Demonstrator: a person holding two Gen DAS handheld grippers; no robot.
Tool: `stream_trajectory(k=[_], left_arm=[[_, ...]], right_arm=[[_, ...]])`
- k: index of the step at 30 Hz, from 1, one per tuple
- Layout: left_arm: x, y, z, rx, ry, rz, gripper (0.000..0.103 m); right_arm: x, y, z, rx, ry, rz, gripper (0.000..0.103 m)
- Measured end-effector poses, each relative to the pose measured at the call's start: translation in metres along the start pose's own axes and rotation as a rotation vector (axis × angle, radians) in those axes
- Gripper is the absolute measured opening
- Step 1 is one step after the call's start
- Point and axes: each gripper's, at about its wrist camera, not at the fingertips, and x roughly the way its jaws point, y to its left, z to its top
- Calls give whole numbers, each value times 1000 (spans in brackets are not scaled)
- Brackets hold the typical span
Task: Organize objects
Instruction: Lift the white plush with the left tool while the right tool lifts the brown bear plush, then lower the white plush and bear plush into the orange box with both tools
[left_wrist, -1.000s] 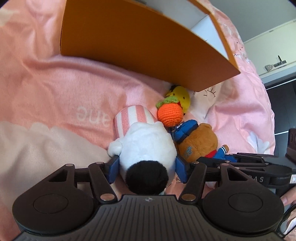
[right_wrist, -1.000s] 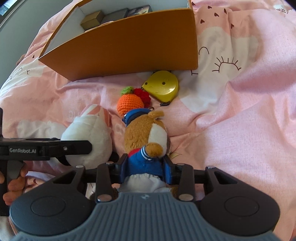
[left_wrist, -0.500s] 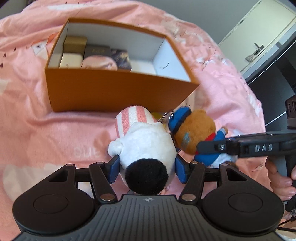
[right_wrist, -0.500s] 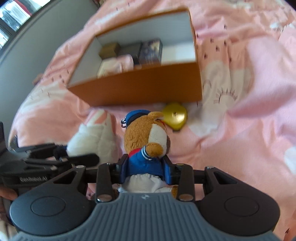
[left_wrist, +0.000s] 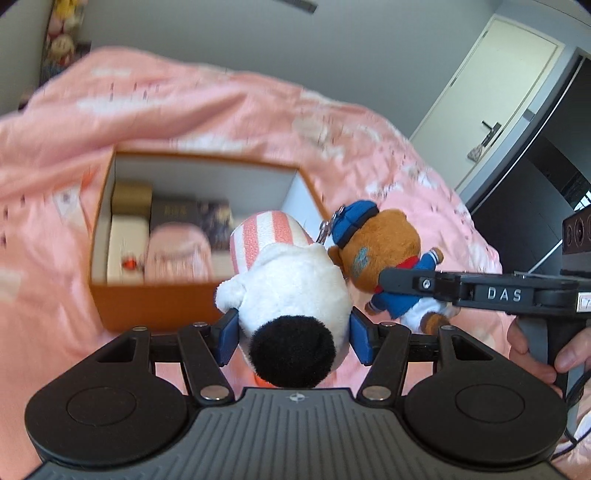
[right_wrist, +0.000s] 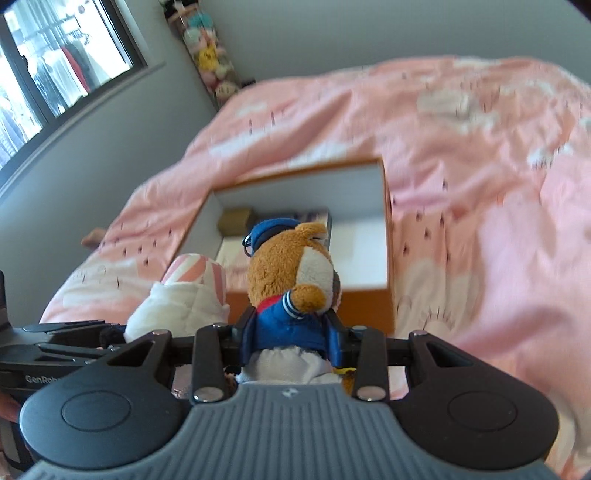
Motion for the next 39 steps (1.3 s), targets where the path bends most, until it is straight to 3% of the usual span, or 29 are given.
stream_trajectory(k=[7,13,18,27,35,39], left_arm=[[5,-12,39,84,-65,6,68],[27,0,71,64,-48,-30,68],[70,19,77,21,55,-62,68],[140,44,67,-7,244,-10,68],[164,51,61,8,302,17,68],[172,58,60,5,325,32,69]], right_arm=[[3,-1,28,2,-81,28,40],[22,-11,53,37,-112,25,40],[55,-25,61,62,-54,27,40],[112,-52,57,102,67,-22,39],[141,-51,60,40,138,-88,39],[155,-56,61,64,171,-75,39]])
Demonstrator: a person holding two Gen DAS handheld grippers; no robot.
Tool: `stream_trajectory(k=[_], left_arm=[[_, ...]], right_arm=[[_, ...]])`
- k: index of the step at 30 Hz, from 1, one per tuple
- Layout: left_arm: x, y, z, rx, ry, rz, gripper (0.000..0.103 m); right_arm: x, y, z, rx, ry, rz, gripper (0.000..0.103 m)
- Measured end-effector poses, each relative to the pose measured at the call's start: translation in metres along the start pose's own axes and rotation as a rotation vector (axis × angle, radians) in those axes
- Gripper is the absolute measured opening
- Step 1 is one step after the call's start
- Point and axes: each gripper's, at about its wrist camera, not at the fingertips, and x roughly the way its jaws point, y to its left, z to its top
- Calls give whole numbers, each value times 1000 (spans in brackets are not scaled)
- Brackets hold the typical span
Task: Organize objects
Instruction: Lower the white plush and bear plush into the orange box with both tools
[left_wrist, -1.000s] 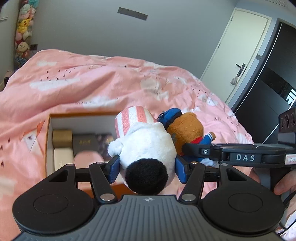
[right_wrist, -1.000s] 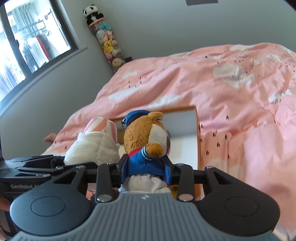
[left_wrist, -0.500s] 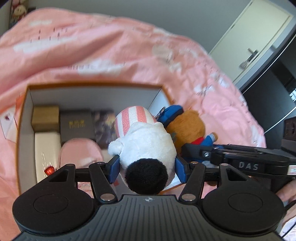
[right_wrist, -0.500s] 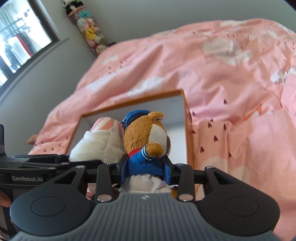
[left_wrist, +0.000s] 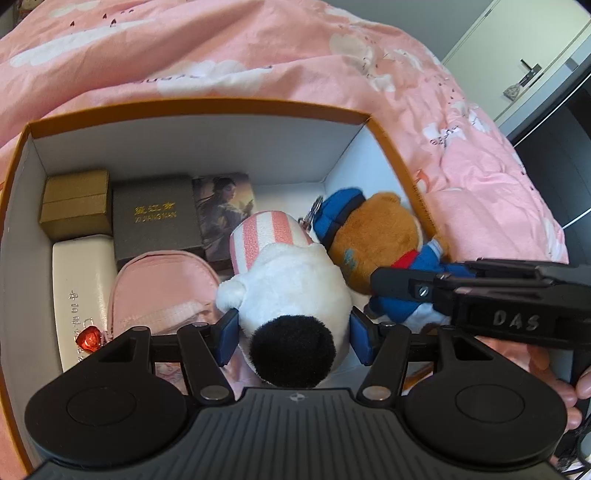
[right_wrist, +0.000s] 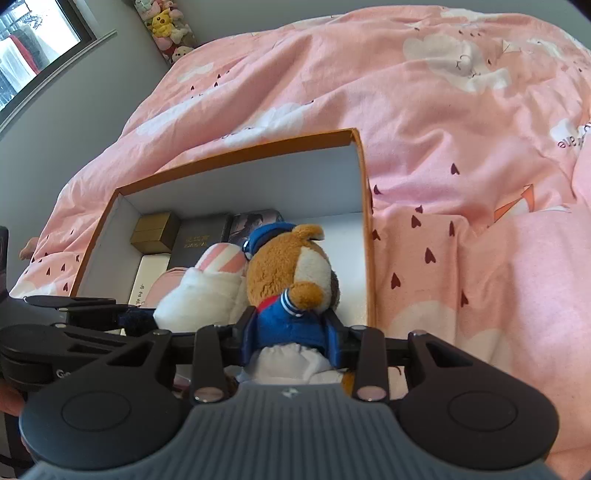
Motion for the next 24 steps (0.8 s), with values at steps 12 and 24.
stream_trajectory(k=[12,24], left_arm=[[2,5,-5,15,-16,-64,83],[-29,5,2,30,-96,-114,58]], right_arm=[[5,8,6,-28,74,-33,44],[-9,24,8,-198,92,-62,33]])
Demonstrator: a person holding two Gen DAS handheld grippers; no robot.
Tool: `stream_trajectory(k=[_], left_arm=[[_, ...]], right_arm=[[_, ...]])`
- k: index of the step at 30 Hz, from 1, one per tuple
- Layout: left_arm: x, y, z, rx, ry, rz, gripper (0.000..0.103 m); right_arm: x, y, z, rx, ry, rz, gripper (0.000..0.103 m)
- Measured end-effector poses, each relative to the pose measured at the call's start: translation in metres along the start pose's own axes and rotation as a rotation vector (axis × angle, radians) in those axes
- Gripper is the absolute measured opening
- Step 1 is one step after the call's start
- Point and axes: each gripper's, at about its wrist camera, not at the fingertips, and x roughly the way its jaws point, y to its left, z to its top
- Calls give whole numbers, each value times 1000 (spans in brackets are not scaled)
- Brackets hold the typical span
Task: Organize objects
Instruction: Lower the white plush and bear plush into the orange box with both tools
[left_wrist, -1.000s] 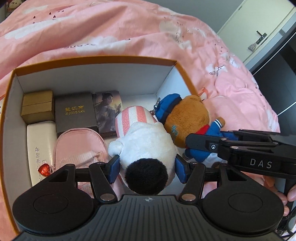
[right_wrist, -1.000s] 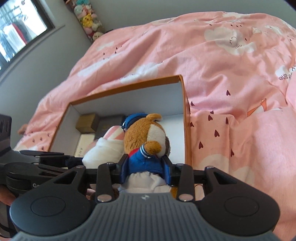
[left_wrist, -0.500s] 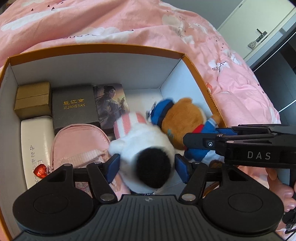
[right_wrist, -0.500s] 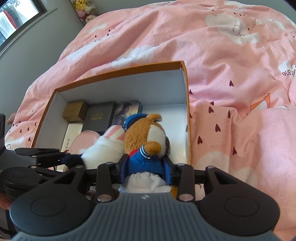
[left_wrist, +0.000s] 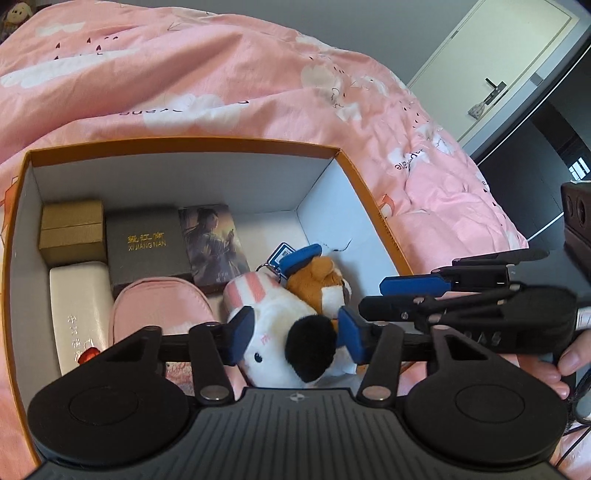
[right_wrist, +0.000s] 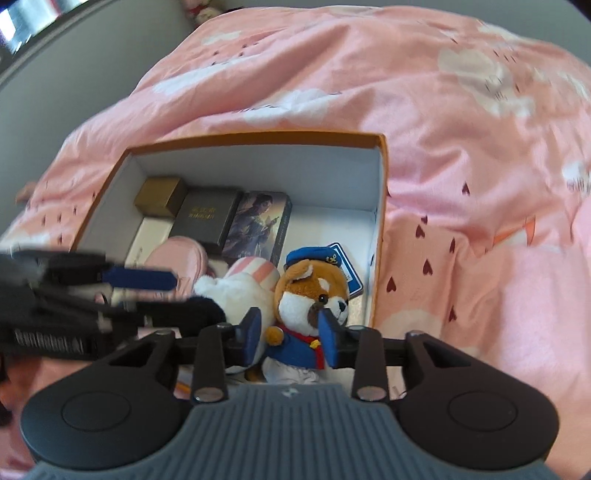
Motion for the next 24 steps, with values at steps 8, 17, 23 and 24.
stream_trajectory(k=[8,17,23,24], left_arm=[[23,4,-8,-56,60,5,49],[24,15,-19,-89,53,-3,49],[24,16,-20,-89,43,-22,46],[24,15,-20,-86,42,-24,46]], right_arm=[[19,9,1,-92,60,19,22],[50,10,2,-76,121,51,22],[59,13,0,-90,130,17,8],[57,14,0,-104,126,-3,8]])
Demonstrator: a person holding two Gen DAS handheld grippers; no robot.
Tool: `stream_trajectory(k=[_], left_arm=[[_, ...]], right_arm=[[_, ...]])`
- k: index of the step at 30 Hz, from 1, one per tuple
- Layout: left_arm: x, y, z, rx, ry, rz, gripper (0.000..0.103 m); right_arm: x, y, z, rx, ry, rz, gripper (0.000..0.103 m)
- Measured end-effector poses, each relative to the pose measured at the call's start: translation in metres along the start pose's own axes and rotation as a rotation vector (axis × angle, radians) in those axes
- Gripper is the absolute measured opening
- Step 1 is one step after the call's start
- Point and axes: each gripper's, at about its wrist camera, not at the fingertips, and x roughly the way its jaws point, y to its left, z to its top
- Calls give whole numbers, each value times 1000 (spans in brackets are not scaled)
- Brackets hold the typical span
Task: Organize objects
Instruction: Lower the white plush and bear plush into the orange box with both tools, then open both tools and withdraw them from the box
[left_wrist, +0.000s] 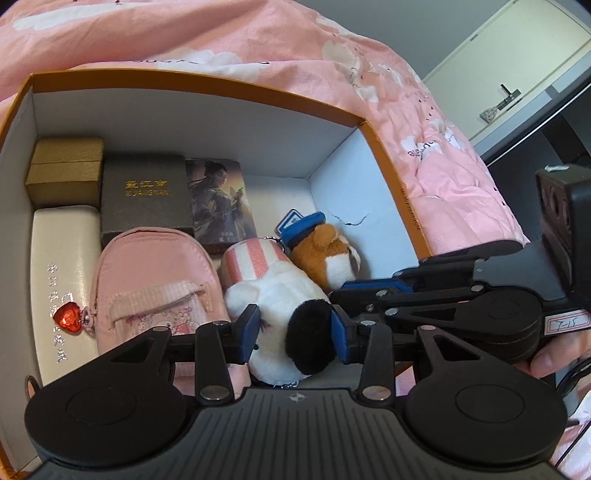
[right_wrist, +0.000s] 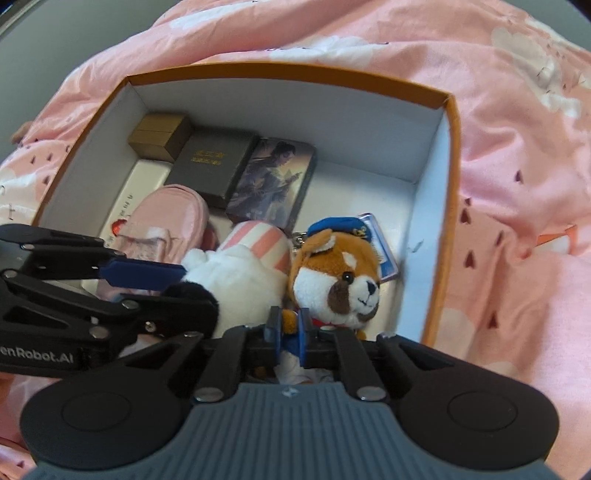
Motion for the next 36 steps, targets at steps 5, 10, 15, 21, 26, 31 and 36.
stream_trajectory(k=[5,10,15,21,26,31,36], left_arm=[[10,-6,2,-12,14,-35,46],[14,-6,0,-7,11,-31,47],[11,0,-3,-34,-3,-32,62],[-7,-15,-6,32,-67,-1,62],[-34,-37,-14,120,-128,16,62],[-65,-59,-33,200,-194,6,62],[-81,-76,-57,254,-220,30,62]], right_arm=[[-10,-1,3,-57,-1,-55,8],[-4,-5,0,-47,21,-24,8],[-6,-4,-2,-32,9,-11,8],[-38,-2,-13,-19,-68,-12,14],[-70,5,-32,-16,-154,-24,25],[-101,13,-57,26,-269,-12,32],[-119,23,-92,77,-388,-55,33]])
